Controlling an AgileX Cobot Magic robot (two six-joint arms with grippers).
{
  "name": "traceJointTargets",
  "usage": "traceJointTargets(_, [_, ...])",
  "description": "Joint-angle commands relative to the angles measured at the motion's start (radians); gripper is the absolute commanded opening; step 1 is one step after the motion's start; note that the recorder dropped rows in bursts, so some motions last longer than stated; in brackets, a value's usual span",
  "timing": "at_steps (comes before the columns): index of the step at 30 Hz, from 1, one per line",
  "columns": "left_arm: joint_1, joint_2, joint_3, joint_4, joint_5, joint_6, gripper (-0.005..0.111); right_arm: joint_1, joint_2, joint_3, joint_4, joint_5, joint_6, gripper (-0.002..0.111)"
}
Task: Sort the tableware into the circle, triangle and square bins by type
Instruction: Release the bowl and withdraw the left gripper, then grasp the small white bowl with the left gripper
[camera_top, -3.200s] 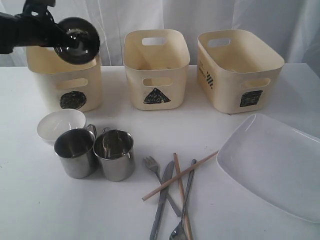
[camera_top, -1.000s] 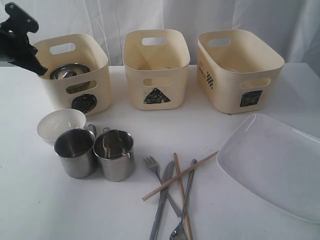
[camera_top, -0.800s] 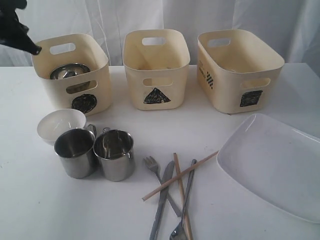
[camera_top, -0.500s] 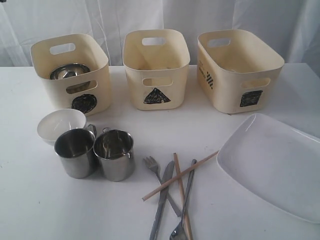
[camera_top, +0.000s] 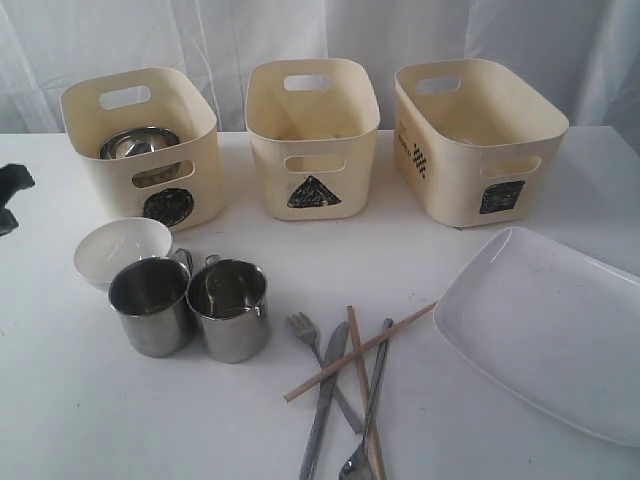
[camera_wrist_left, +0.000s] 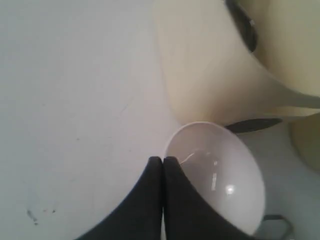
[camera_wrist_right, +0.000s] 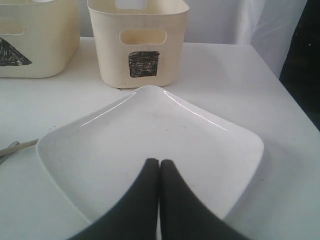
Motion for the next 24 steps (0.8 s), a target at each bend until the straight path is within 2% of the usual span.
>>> traceJointTargets(1, [0.001,0.069,0.008,-0.022,-0.069,0.104,0.003,-0.006,-0.007,0.002,0.0,-0.004,-0.008,0.0])
traceJointTargets(4, [0.001,0.101,-0.007,-0.014,0.004,0.104,0.019,-0.006,-0.007,0.002,0.0,-0.004,-0.008,0.0])
traceJointTargets(7, [0.001,0.142,-0.031,0.029,0.156,0.104,0.043,-0.006,-0.007,0.002,0.0,-0.004,-0.008,0.0])
traceJointTargets(10, [0.001,0.197,-0.061,0.026,0.193,0.104,0.058,-0.006,-0.007,0.002,0.0,-0.004,-0.008,0.0])
traceJointTargets(16, [0.001,0.302,-0.132,0.026,0.181,0.104,0.059,-0.006,-0.007,0.002,0.0,-0.004,-0.008,0.0])
traceJointTargets(24, [0.001,0.427,-0.229,0.026,0.251,0.104,0.059,-0.006,-0.007,0.002,0.0,-0.004,-0.008,0.0])
